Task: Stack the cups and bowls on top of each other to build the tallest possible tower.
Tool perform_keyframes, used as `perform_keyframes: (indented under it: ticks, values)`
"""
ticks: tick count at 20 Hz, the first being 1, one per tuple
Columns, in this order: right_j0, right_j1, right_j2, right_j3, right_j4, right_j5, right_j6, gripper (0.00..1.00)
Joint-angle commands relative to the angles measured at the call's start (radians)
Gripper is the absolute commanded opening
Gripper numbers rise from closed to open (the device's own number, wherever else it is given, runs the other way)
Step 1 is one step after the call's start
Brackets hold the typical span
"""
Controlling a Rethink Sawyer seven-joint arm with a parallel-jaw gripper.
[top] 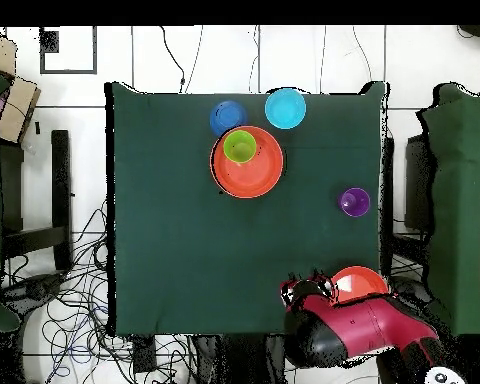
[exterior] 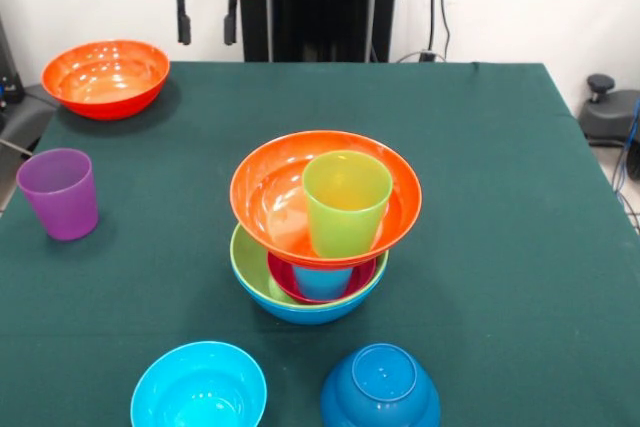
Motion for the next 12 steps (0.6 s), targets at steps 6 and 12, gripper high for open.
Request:
perform_keyframes:
  ticks: [6,12]
  values:
    - [-0.161,-0.049,-0.061,0.092,0.027,0.045,-0.026,1.0]
    - [-0.409,-0.121,0.045,0.233,0.003,0.0,-0.134,1.0]
